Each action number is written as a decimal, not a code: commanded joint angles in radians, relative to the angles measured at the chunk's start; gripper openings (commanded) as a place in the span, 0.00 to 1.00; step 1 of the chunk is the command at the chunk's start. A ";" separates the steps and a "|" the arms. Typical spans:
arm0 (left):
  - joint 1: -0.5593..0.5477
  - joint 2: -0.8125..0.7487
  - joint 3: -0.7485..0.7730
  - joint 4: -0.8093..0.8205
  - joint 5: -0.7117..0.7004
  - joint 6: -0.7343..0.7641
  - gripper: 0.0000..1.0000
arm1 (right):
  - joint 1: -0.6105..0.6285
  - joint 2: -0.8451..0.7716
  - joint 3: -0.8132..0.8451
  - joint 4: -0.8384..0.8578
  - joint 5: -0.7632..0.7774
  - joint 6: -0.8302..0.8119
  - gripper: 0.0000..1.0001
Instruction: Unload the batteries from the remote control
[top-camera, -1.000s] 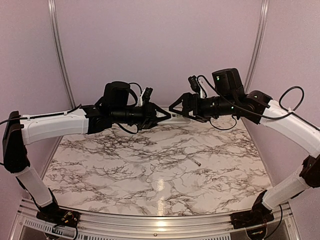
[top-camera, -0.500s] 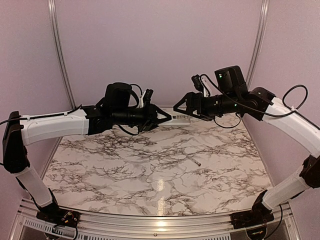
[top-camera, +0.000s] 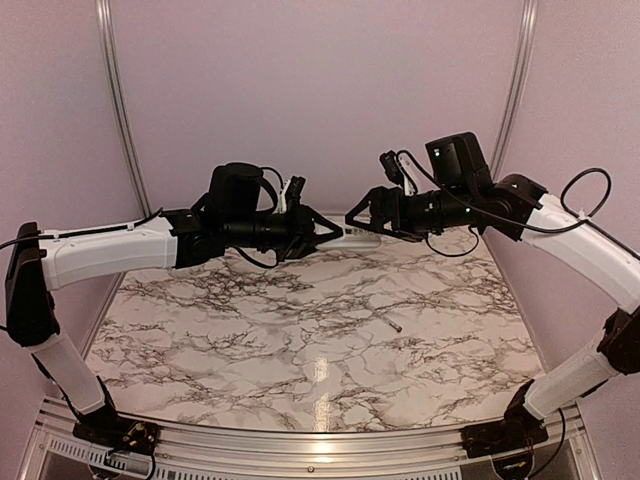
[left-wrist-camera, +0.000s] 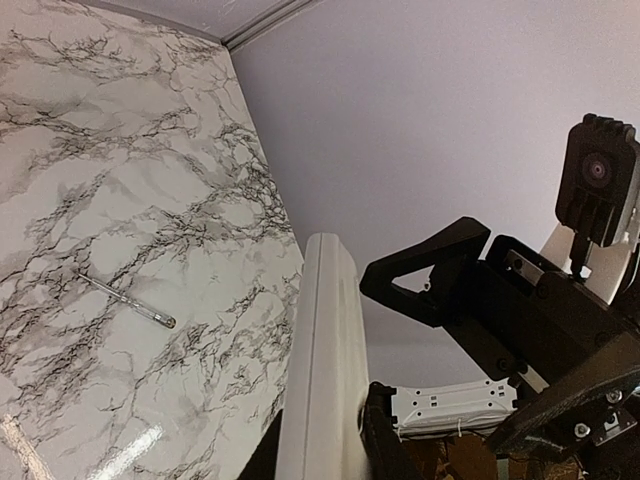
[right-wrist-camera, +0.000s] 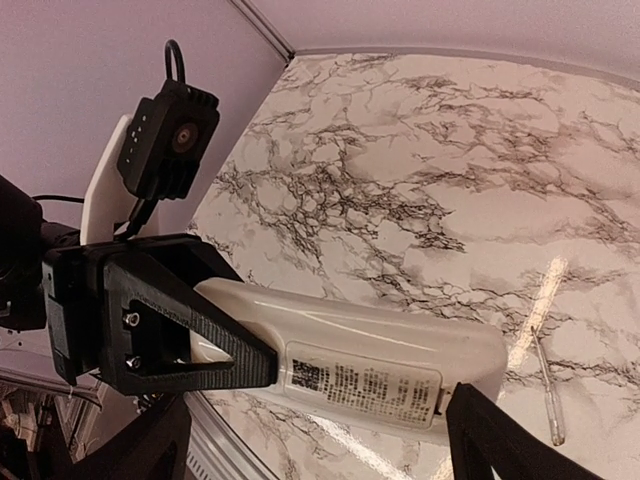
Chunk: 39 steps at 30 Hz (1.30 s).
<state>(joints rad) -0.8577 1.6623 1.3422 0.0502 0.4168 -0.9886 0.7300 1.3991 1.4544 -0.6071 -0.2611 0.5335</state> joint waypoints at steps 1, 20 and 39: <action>-0.007 0.011 0.028 0.024 -0.007 -0.004 0.00 | -0.007 0.019 0.021 -0.019 0.001 -0.023 0.87; -0.010 0.004 0.016 0.120 0.042 -0.008 0.00 | -0.005 0.025 -0.033 0.006 0.002 -0.025 0.87; -0.019 -0.007 0.017 0.177 0.103 0.002 0.00 | -0.006 0.065 -0.034 0.040 -0.017 -0.018 0.87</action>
<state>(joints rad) -0.8536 1.6688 1.3392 0.0616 0.4133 -1.0035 0.7300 1.4223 1.4330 -0.5766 -0.2531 0.5182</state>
